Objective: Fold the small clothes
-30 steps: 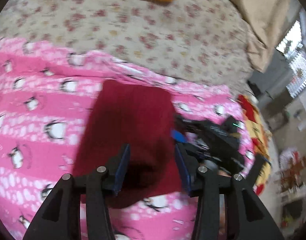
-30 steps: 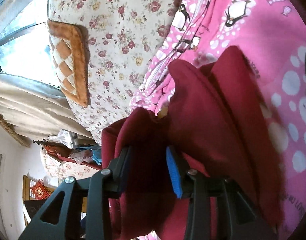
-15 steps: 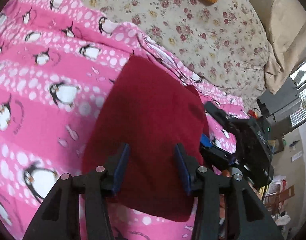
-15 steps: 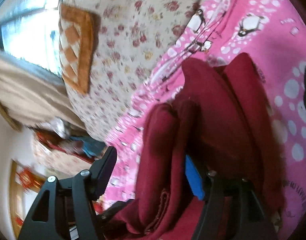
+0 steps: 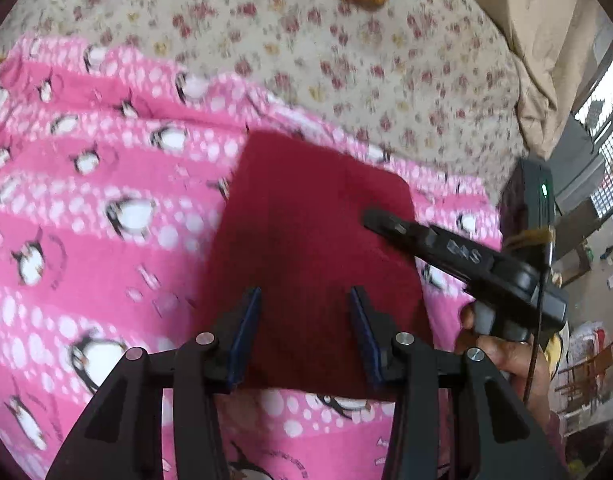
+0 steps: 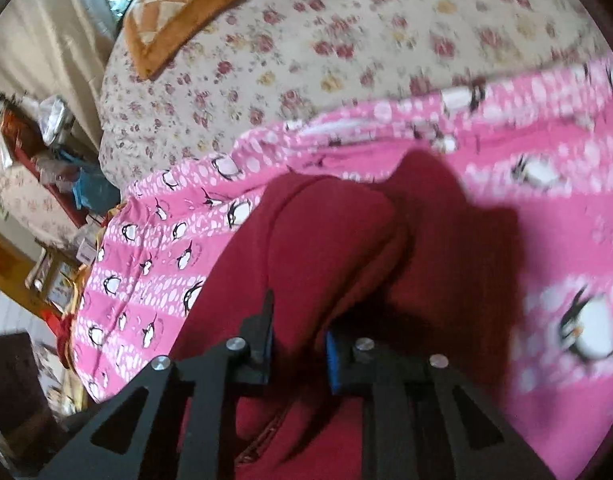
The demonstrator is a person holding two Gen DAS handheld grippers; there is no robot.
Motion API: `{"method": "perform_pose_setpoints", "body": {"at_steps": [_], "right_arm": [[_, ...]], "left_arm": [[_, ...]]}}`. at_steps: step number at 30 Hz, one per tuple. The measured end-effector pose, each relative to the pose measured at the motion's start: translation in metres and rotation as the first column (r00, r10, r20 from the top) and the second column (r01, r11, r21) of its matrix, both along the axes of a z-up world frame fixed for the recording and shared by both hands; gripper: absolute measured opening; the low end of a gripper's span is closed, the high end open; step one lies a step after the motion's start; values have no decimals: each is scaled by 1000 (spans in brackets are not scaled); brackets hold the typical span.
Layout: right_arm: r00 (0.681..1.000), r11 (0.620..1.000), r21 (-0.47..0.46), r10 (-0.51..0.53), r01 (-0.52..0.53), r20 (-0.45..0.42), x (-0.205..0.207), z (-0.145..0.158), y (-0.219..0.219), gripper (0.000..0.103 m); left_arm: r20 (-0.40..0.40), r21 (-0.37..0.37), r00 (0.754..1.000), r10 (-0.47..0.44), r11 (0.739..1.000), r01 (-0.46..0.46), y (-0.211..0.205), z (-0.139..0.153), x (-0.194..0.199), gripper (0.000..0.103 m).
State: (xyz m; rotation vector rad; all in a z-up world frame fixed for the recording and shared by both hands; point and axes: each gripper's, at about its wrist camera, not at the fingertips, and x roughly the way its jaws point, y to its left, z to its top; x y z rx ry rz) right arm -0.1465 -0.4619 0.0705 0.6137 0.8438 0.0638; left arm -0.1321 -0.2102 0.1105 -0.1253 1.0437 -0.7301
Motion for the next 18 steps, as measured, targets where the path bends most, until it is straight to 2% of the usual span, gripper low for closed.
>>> {"method": "perform_pose_setpoints", "body": {"at_steps": [2, 5, 7, 9, 12, 15, 18], "right_arm": [[1000, 1000, -21, -7, 7, 5, -1, 11, -15, 19], [1000, 1000, -17, 26, -26, 0, 4, 20, -34, 19], [998, 996, -68, 48, -50, -32, 11, 21, -39, 19], [996, 991, -118, 54, -62, -65, 19, 17, -38, 19], [992, 977, -197, 53, -75, -117, 31, 2, -34, 19], [987, 961, -265, 45, -85, -152, 36, -15, -28, 19], [991, 963, -260, 32, -66, -131, 30, -18, -29, 19]], "left_arm": [[-3, 3, 1000, 15, 1000, -15, 1, 3, 14, 24], [-63, 1, 998, 26, 1000, -26, -7, -6, 35, 24], [-91, 1, 996, 9, 1000, -9, -17, -15, 41, 24], [-108, 38, 994, -20, 999, 25, -33, -28, 41, 24], [-69, 133, 998, 4, 991, 5, -47, -45, 36, 24], [-6, 171, 1000, -8, 985, 9, -54, -47, 29, 24], [35, 197, 999, -21, 980, 14, -58, -48, 24, 24]]}}
